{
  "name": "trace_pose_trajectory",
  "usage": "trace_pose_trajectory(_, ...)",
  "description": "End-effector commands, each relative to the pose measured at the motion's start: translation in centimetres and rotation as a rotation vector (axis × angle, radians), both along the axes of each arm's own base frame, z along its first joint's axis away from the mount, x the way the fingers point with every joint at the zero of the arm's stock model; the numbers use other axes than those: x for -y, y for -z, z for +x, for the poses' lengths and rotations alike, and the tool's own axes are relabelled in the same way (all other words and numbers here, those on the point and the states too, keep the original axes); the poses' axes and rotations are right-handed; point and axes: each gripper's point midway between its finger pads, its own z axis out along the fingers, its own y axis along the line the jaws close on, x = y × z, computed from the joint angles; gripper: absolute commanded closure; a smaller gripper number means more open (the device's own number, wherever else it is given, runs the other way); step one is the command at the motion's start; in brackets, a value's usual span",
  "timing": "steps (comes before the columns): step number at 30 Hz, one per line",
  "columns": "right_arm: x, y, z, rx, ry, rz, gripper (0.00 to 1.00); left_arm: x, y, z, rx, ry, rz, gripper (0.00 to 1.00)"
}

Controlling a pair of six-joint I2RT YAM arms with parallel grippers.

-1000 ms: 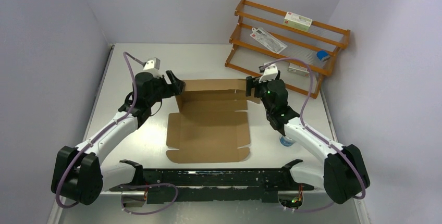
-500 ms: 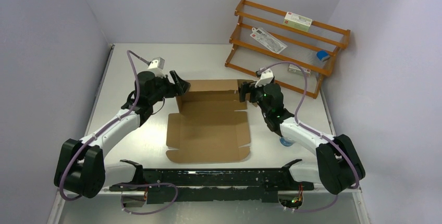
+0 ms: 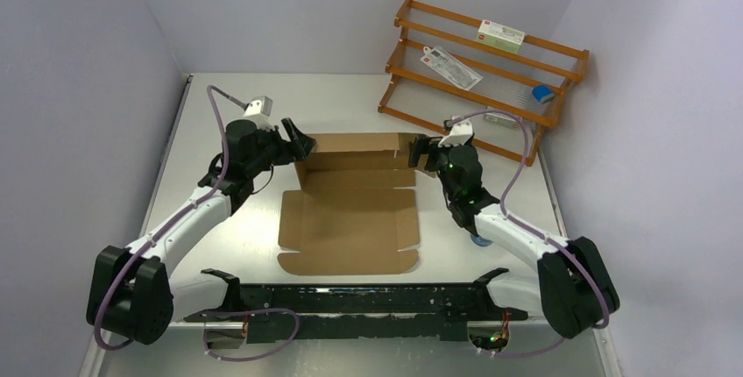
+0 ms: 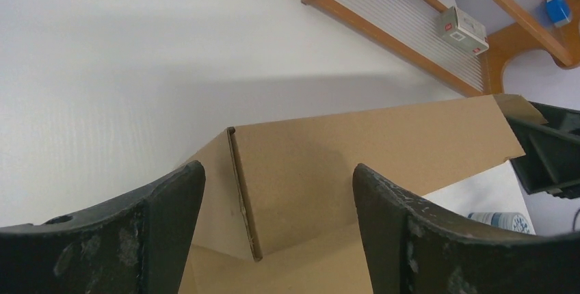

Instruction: Fold the paper box

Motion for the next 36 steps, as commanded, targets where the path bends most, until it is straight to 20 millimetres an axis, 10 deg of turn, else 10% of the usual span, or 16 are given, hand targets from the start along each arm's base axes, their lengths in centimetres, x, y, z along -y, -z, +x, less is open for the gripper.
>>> trace_pose_trajectory(1,2.7,-2.0,-0.4,0.033,0.132,0.003,0.0,-1.3,-2.9,0.6,0.052,-0.067,0.025,0.16)
trace_pose_trajectory(18,0.8,3.6,-6.5,-0.128,0.023,0.325,0.16,-0.1,-1.2,0.8,0.012,-0.024,-0.008,0.17)
trace_pose_trajectory(36,-1.7,9.6,-2.7,-0.207,0.094,0.45,0.37,0.9,0.1,0.6,-0.017,0.028,-0.008,0.16)
